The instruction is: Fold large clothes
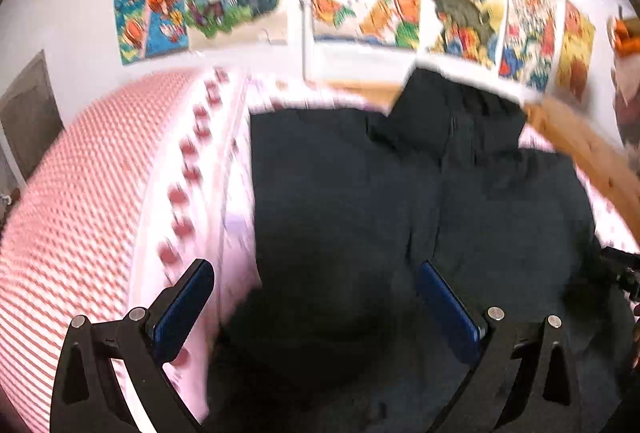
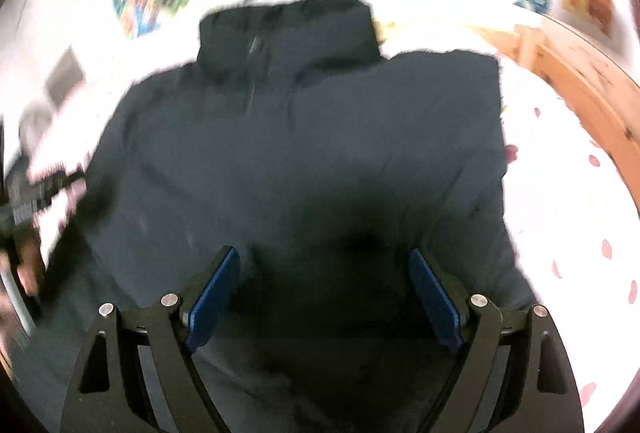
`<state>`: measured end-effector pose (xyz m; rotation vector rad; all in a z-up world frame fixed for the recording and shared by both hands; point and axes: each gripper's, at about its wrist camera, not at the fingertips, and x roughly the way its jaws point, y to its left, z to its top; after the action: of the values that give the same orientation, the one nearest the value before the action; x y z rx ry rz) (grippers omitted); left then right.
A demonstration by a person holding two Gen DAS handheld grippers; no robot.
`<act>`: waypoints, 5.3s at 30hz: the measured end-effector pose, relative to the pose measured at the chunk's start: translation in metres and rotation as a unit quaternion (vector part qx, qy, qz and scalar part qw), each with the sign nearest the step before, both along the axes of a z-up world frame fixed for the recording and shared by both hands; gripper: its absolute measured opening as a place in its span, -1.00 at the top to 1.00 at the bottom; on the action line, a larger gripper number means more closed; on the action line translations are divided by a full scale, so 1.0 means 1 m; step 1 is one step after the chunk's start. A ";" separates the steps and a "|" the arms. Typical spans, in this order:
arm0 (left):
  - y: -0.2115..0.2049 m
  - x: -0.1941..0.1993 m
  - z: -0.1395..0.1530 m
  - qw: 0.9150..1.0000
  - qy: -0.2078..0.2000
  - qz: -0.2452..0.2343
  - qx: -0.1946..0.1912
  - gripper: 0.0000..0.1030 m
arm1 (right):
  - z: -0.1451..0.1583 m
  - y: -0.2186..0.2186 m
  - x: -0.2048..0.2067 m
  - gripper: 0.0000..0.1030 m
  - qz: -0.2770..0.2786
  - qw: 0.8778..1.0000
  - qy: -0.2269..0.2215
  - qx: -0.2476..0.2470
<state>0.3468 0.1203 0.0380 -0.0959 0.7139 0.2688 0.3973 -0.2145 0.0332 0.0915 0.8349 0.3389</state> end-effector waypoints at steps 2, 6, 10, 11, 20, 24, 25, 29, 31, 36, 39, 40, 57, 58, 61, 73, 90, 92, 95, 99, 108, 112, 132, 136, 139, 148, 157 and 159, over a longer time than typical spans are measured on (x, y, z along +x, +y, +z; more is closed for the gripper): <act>0.001 0.011 0.021 1.000 -0.005 0.003 -0.005 -1.00 | 0.026 -0.006 0.014 -0.61 -0.025 0.999 -0.021 0.037; 0.006 0.052 0.071 0.999 -0.006 0.017 -0.038 -1.00 | 0.063 -0.005 0.046 -0.62 -0.060 0.994 -0.058 0.076; 0.003 0.092 0.095 0.999 -0.023 0.017 -0.039 -1.00 | 0.074 -0.002 0.081 -0.63 -0.082 0.989 -0.077 0.091; -0.002 0.095 0.094 0.999 -0.025 0.017 -0.033 -1.00 | 0.072 -0.001 0.088 -0.63 -0.084 0.989 -0.079 0.094; -0.022 0.180 0.055 0.998 -0.039 -0.038 -0.012 -0.94 | 0.046 0.011 0.154 -0.46 -0.075 0.988 -0.098 0.092; -0.029 0.207 0.038 0.998 -0.036 -0.042 -0.003 -0.67 | 0.030 0.027 0.171 -0.45 -0.095 0.985 -0.124 0.067; -0.030 0.211 0.034 0.999 -0.038 -0.039 0.000 -0.56 | 0.024 0.030 0.174 -0.45 -0.100 0.985 -0.126 0.063; -0.031 0.225 0.016 0.999 -0.033 -0.039 -0.005 0.34 | 0.001 0.043 0.185 -0.07 -0.107 0.985 -0.124 0.059; -0.030 0.225 0.009 0.998 -0.029 -0.048 -0.020 0.85 | -0.003 0.044 0.186 0.26 -0.100 0.985 -0.126 0.061; -0.026 0.201 0.009 0.996 -0.052 -0.063 -0.024 0.87 | -0.005 0.040 0.161 0.72 -0.096 0.982 -0.153 0.057; -0.022 0.177 0.008 0.995 -0.054 -0.084 -0.009 0.88 | -0.010 0.037 0.136 0.81 -0.075 0.985 -0.151 0.021; -0.021 0.167 0.007 0.995 -0.050 -0.091 -0.002 0.88 | -0.011 0.035 0.128 0.84 -0.067 0.987 -0.146 0.012; -0.036 0.148 -0.093 0.981 0.124 -0.125 0.084 0.97 | -0.061 0.027 0.132 0.92 -0.053 0.998 -0.026 -0.039; -0.036 0.148 -0.093 0.981 0.121 -0.125 0.082 0.96 | -0.064 0.027 0.134 0.92 -0.053 0.997 -0.024 -0.040; -0.033 0.142 -0.090 0.984 0.104 -0.129 0.071 0.96 | -0.065 0.028 0.126 0.92 -0.051 0.998 -0.033 -0.034; -0.010 0.089 -0.040 0.993 0.003 -0.115 -0.008 0.91 | -0.028 -0.003 0.088 0.65 -0.065 0.996 -0.055 0.039; -0.048 0.171 -0.036 0.990 0.004 -0.143 -0.011 -0.06 | -0.015 0.050 0.150 0.29 0.038 0.998 -0.048 0.020; -0.051 0.173 -0.051 0.986 0.036 -0.164 0.002 -0.03 | -0.031 0.058 0.148 0.29 0.064 0.998 -0.023 -0.007; -0.061 0.170 -0.069 0.975 0.074 -0.200 0.058 -0.03 | -0.044 0.069 0.147 0.29 0.101 0.993 -0.001 -0.059; -0.070 0.172 -0.085 0.967 0.098 -0.212 0.099 -0.03 | -0.056 0.077 0.153 0.29 0.121 0.988 0.018 -0.091; -0.081 0.194 -0.109 0.964 0.121 -0.195 0.133 -0.04 | -0.080 0.089 0.169 0.29 0.119 0.987 0.027 -0.106; -0.084 0.201 -0.116 0.964 0.122 -0.189 0.145 -0.05 | -0.087 0.086 0.177 0.30 0.117 0.988 0.035 -0.098; -0.067 0.156 -0.076 0.984 0.083 -0.135 0.086 -0.55 | -0.047 0.071 0.120 -0.31 0.113 0.989 -0.041 -0.084; -0.064 0.139 -0.062 0.988 0.077 -0.119 0.063 -0.66 | -0.033 0.071 0.097 -0.38 0.112 0.987 -0.058 -0.104; -0.060 0.123 -0.053 0.990 0.070 -0.117 0.034 -0.75 | -0.023 0.065 0.091 -0.40 0.114 0.986 -0.055 -0.107; -0.050 0.077 -0.018 0.994 0.019 -0.100 -0.026 -0.95 | 0.018 0.046 0.043 -0.68 0.101 0.989 -0.073 -0.074; -0.052 0.023 0.021 0.994 -0.021 -0.084 -0.064 -0.99 | 0.059 0.034 -0.005 -0.95 0.094 0.990 -0.097 -0.040; -0.055 0.012 0.028 0.994 -0.027 -0.087 -0.061 -0.99 | 0.067 0.031 -0.018 -0.96 0.088 0.990 -0.103 -0.039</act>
<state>0.3583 0.0658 0.0658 -0.1569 0.6802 0.0556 0.3795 -0.1830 0.1000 -0.0896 0.6526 0.4726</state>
